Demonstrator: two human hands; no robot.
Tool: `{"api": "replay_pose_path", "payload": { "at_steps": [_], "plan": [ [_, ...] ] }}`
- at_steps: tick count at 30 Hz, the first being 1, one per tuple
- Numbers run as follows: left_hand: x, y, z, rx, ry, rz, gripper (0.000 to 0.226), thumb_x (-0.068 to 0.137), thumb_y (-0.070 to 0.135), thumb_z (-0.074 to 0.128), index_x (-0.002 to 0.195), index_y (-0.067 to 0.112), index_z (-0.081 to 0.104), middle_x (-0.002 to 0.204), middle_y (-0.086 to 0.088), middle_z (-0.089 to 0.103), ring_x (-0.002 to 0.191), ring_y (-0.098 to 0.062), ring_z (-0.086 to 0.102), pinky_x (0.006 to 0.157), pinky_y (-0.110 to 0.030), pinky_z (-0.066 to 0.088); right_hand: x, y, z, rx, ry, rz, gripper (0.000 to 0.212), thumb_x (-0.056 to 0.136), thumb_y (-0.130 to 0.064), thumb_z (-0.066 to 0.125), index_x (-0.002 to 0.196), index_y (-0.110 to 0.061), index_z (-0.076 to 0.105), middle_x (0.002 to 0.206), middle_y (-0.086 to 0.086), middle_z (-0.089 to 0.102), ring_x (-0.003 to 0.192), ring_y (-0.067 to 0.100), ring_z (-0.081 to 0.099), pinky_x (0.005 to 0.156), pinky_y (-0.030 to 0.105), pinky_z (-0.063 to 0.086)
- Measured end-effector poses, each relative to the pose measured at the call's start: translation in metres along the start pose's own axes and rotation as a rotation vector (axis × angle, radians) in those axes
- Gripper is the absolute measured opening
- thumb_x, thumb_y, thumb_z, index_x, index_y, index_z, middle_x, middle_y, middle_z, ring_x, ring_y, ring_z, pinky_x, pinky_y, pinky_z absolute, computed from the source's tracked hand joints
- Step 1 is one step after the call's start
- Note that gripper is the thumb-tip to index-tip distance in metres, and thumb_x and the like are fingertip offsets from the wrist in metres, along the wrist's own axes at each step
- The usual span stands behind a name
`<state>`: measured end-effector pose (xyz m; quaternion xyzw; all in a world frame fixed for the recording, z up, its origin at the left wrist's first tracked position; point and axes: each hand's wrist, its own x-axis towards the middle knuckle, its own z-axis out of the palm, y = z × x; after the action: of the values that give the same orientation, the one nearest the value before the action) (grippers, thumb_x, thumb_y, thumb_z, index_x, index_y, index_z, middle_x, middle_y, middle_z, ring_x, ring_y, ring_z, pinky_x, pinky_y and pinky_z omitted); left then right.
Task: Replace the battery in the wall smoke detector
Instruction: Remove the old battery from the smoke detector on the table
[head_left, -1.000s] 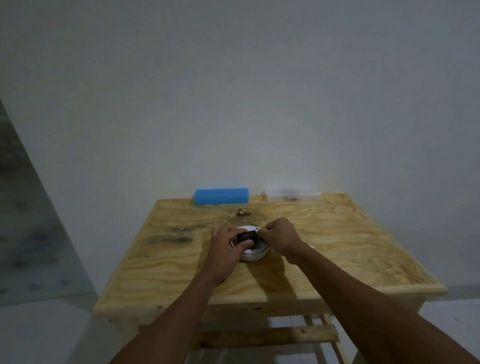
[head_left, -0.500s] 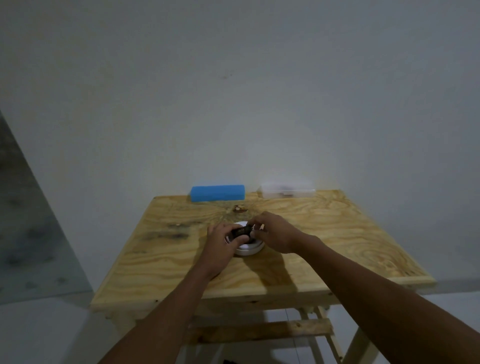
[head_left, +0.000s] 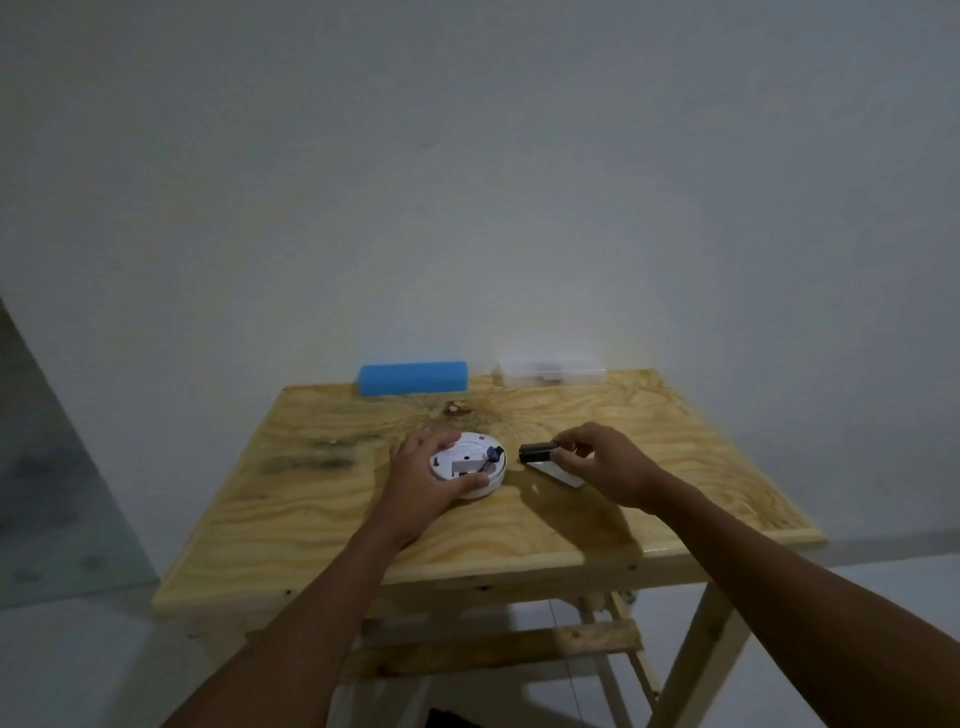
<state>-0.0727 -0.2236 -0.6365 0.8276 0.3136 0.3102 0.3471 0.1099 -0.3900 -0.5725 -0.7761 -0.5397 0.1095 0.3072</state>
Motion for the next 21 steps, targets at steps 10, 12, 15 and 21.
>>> {"api": "replay_pose_path", "payload": {
  "at_steps": [10,12,15,21],
  "plan": [
    [-0.002,0.003,0.000,0.033,-0.016,0.012,0.067,0.076,0.046,0.079,0.134,0.019,0.059,0.146,0.001,0.045,0.137,-0.015,0.037,0.108,-0.025,0.028,-0.013,0.021,0.011,-0.125,-0.129,0.012,0.030,0.091,-0.030,0.059,0.119,-0.022,0.065,0.104,0.003,0.051,0.095,0.018,0.051,0.077,0.023,0.041],
    [-0.003,0.003,0.001,0.036,-0.017,0.008,0.067,0.076,0.046,0.079,0.135,0.019,0.059,0.147,0.001,0.045,0.137,-0.014,0.038,0.107,-0.025,0.029,-0.013,0.023,0.012,-0.167,-0.139,0.004,0.032,0.090,-0.029,0.061,0.120,-0.020,0.065,0.104,0.002,0.051,0.095,0.017,0.050,0.075,0.021,0.040],
    [-0.003,0.004,0.001,0.040,-0.018,0.001,0.067,0.077,0.046,0.079,0.135,0.019,0.059,0.148,0.001,0.044,0.139,-0.015,0.037,0.107,-0.025,0.028,-0.013,0.024,0.014,-0.210,-0.145,-0.004,0.034,0.089,-0.030,0.061,0.122,-0.019,0.064,0.106,0.004,0.052,0.096,0.017,0.049,0.079,0.024,0.042],
    [-0.001,0.004,0.003,0.056,-0.007,0.006,0.065,0.079,0.049,0.076,0.135,0.021,0.058,0.147,0.002,0.045,0.134,-0.013,0.040,0.104,-0.024,0.030,-0.006,0.022,0.008,-0.263,-0.196,-0.014,0.034,0.090,-0.032,0.058,0.120,-0.019,0.065,0.111,0.006,0.053,0.099,0.019,0.049,0.086,0.031,0.044]
  ]
}}
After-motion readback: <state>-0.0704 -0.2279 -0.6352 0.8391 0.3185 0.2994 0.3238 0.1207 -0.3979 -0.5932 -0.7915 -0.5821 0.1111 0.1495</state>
